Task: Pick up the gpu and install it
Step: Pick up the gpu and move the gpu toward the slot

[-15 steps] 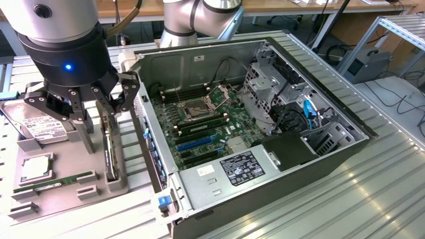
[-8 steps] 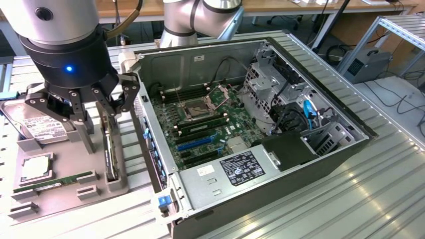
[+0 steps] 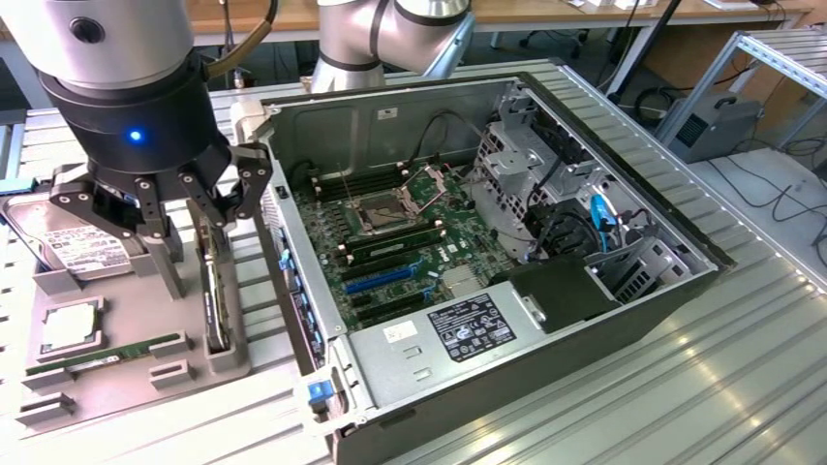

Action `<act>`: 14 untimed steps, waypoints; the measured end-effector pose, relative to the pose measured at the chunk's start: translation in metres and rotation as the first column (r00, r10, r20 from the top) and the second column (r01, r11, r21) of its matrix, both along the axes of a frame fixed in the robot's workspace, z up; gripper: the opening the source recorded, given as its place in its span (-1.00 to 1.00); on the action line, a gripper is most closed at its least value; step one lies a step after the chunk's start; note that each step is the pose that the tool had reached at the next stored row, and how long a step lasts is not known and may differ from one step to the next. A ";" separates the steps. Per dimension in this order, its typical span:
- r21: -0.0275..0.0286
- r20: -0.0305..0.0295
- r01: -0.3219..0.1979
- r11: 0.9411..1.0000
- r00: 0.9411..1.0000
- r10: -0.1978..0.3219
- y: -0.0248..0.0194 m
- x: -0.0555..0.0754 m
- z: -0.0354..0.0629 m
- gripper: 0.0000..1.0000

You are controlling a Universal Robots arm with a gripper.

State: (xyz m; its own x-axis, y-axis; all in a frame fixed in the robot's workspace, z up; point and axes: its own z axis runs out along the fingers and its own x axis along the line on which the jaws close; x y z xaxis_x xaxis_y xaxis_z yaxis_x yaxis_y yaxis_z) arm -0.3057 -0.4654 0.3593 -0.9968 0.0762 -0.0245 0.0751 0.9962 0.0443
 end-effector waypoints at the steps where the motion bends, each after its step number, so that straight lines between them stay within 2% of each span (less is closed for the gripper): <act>1: 0.000 0.000 0.000 1.000 1.000 0.000 0.0000 0.000 -0.0001 -0.15; 14: 0.000 0.000 0.000 1.000 1.000 0.000 0.0000 0.000 -0.0037 -0.15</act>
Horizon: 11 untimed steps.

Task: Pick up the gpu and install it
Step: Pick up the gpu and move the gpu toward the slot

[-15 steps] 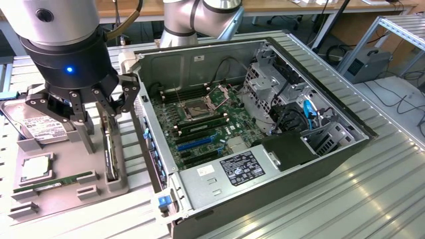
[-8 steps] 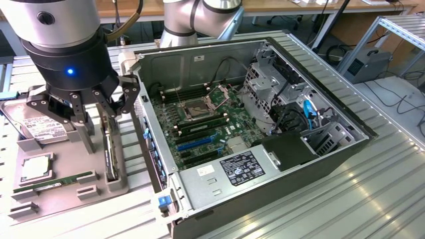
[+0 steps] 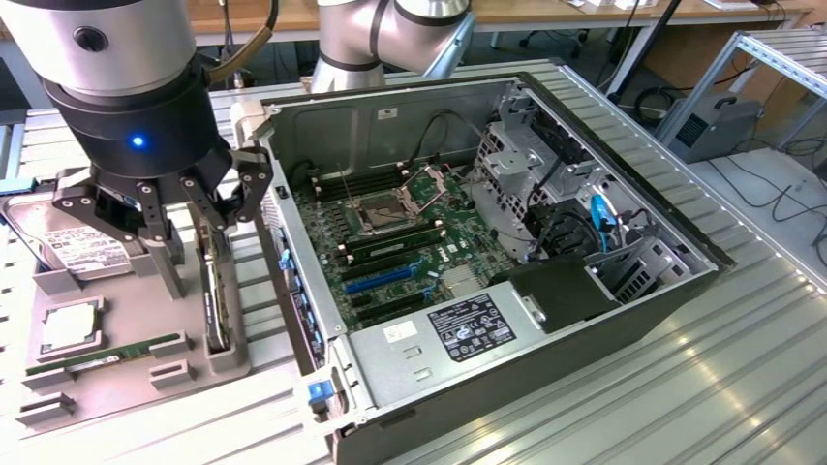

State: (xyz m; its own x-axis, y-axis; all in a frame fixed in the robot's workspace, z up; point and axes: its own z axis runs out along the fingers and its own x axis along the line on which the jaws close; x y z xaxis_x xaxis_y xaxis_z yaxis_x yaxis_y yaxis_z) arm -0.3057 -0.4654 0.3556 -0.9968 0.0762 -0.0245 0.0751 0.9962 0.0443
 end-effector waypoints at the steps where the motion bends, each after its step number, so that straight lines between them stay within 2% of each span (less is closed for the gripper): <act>1: 0.000 0.000 0.000 1.000 1.000 0.000 0.0000 0.000 -0.0002 -0.15; 11: 0.000 0.000 0.000 1.000 1.000 0.000 0.0000 0.000 -0.0020 -0.15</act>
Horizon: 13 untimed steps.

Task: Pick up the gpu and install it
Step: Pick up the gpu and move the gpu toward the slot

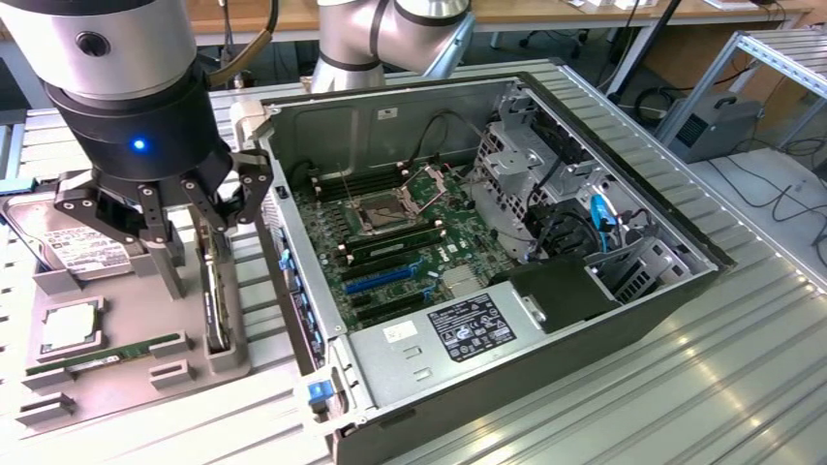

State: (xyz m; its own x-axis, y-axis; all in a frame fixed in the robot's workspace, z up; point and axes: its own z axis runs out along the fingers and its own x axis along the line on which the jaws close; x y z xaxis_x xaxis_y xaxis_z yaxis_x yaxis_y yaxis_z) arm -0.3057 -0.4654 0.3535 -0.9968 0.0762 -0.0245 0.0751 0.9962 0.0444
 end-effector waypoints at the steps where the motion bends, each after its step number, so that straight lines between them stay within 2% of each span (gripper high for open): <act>1: 0.000 0.000 0.000 1.000 1.000 0.000 0.0000 0.000 -0.0002 -0.15; 13: 0.000 0.000 0.000 1.000 1.000 0.000 0.0000 0.000 -0.0024 -0.15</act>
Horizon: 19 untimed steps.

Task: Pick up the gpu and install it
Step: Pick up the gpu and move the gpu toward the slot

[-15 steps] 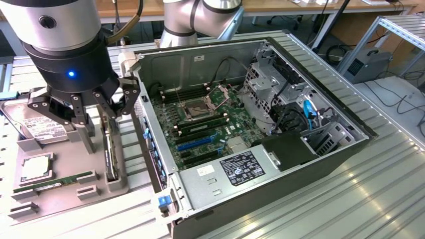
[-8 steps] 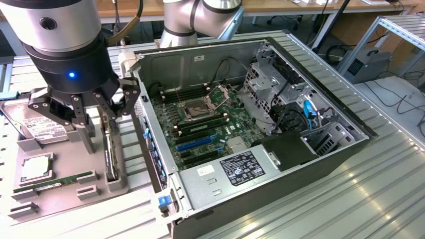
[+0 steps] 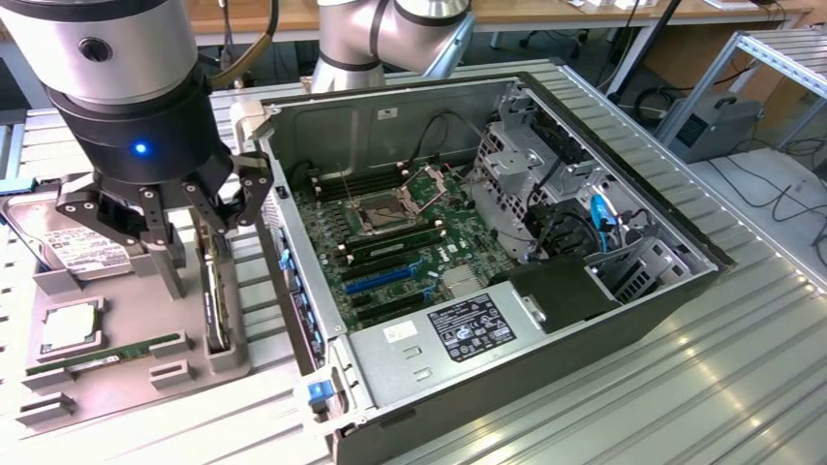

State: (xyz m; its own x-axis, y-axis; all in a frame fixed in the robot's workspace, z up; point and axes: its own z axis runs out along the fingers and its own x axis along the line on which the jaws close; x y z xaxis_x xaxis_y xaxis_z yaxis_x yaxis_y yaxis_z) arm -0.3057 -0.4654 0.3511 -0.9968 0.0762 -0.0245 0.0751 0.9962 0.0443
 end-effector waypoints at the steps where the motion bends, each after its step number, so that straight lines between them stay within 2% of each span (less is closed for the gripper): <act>1: 0.000 0.000 0.000 1.000 1.000 0.000 0.0000 0.000 -0.0010 -0.15; 19: 0.000 0.000 0.000 1.000 1.000 0.000 0.0000 0.000 -0.0069 -0.15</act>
